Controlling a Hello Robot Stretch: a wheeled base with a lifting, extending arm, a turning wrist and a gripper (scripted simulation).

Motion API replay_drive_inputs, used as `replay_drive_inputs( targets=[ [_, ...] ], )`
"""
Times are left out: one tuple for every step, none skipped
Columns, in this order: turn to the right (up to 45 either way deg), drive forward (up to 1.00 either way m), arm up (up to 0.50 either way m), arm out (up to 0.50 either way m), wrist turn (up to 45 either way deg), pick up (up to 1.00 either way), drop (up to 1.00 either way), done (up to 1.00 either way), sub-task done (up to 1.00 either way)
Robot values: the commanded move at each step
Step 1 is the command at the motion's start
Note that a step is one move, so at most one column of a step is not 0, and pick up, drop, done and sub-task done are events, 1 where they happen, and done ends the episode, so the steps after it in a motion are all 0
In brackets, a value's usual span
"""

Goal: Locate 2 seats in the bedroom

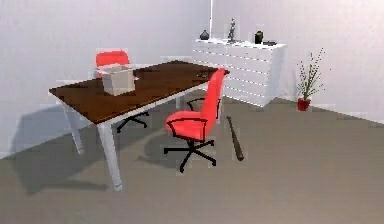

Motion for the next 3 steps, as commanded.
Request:
replay_drive_inputs(
  targets=[
    [0.0, 0.35, 0.0, 0.0, 0.0, 0.0, 0.0, 0.0, 0.0],
    [-21.0, 0.0, 0.0, 0.0, 0.0, 0.0, 0.0, 0.0, 0.0],
    [0.0, 0.5, 0.0, 0.0, 0.0, 0.0, 0.0, 0.0, 0.0]
  ],
)
